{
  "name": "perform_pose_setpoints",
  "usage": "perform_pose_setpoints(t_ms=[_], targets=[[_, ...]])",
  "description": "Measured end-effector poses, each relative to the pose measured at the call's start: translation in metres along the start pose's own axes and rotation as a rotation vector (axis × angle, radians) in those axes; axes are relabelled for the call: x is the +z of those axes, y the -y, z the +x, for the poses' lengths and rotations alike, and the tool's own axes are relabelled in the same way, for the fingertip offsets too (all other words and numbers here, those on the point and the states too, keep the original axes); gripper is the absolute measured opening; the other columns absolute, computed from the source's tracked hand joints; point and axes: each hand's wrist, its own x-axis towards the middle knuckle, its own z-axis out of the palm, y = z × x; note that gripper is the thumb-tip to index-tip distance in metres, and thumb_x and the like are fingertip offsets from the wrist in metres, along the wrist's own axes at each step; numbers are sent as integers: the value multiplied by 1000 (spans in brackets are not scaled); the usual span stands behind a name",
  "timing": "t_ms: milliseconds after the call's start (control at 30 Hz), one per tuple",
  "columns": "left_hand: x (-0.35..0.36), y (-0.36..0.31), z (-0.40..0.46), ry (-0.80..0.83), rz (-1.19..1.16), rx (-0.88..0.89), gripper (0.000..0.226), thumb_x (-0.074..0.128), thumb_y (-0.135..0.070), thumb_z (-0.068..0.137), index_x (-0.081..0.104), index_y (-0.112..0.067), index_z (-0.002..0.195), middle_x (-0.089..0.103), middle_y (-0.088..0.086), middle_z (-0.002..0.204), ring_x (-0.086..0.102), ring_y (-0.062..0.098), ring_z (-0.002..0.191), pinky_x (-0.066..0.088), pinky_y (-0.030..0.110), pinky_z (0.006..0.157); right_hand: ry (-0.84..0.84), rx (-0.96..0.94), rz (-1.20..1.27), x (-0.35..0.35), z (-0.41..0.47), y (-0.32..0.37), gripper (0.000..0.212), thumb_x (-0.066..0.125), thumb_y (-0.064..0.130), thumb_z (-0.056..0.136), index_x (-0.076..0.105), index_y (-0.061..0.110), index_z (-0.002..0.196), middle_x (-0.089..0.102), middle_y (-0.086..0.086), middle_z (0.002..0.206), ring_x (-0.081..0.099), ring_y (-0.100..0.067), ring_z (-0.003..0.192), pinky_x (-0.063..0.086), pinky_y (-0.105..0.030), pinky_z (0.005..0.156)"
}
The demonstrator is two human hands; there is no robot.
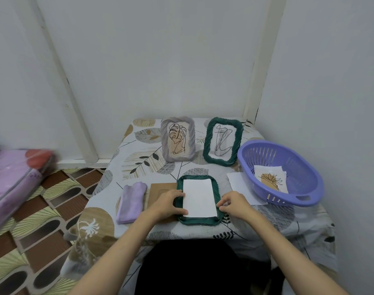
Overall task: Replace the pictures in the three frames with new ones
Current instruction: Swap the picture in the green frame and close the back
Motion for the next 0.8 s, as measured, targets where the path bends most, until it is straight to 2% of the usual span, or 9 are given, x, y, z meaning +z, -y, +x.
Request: perform_pose_setpoints(t_ms=[67,167,333,433,533,600,633,700,800], targets=[[2,-1,-2,-22,-15,0,65,75,-29,74,49,-10,130,50,6,135,43,17,126,27,13,95,-12,0,14,1,-1,1,16,65,11,80,74,8,93,69,-13,108,63,-20,92,39,-17,74],[5,-1,-3,-52,-38,-5,63,77,-28,72,53,-8,127,53,6,133,46,18,124,28,14,95,-28,9,50,1,-3,2,16,67,13,79,75,6,92,68,-14,110,63,-22,99,40,-18,75],[6,-1,-3,-68,-86,-17,54,79,-24,70,60,-7,118,56,6,130,49,18,124,30,16,99,-42,41,108,6,-2,4,14,74,15,73,75,7,83,72,-12,95,57,-14,75,44,-23,70],[5,1,-2,-97,-130,-54,46,74,-24,75,62,-12,118,60,4,126,50,18,122,31,16,95,-90,91,176,8,-1,5,14,78,19,70,76,7,78,70,-8,83,60,-17,81,47,-28,76],[3,2,1,-105,-139,-74,44,71,-21,78,60,-16,120,59,4,127,48,18,121,30,16,94,-102,159,251,8,1,9,11,81,24,67,73,16,64,73,-9,86,62,-22,96,49,-34,89],[3,3,2,-99,-123,-71,45,72,-18,77,61,-16,120,59,5,127,48,18,120,30,16,91,-114,206,240,8,3,12,17,82,30,63,68,27,53,73,-6,90,55,-24,106,46,-38,92],[3,4,2,-97,-119,-71,45,72,-17,76,61,-16,119,59,5,126,49,19,120,31,17,91,-121,229,213,8,3,13,16,81,33,62,68,28,54,72,-4,92,49,-24,109,44,-39,92],[4,6,1,-98,-126,-73,46,74,-16,74,62,-16,118,60,6,125,50,20,119,32,18,93,-150,265,181,8,2,15,13,80,34,61,69,29,57,71,-2,95,46,-23,108,45,-38,90],[6,8,1,-98,-129,-66,45,75,-15,73,63,-15,116,60,6,124,50,18,117,31,14,87,-137,256,230,9,4,14,13,82,31,62,70,26,58,73,-4,91,60,-20,96,49,-34,85]])
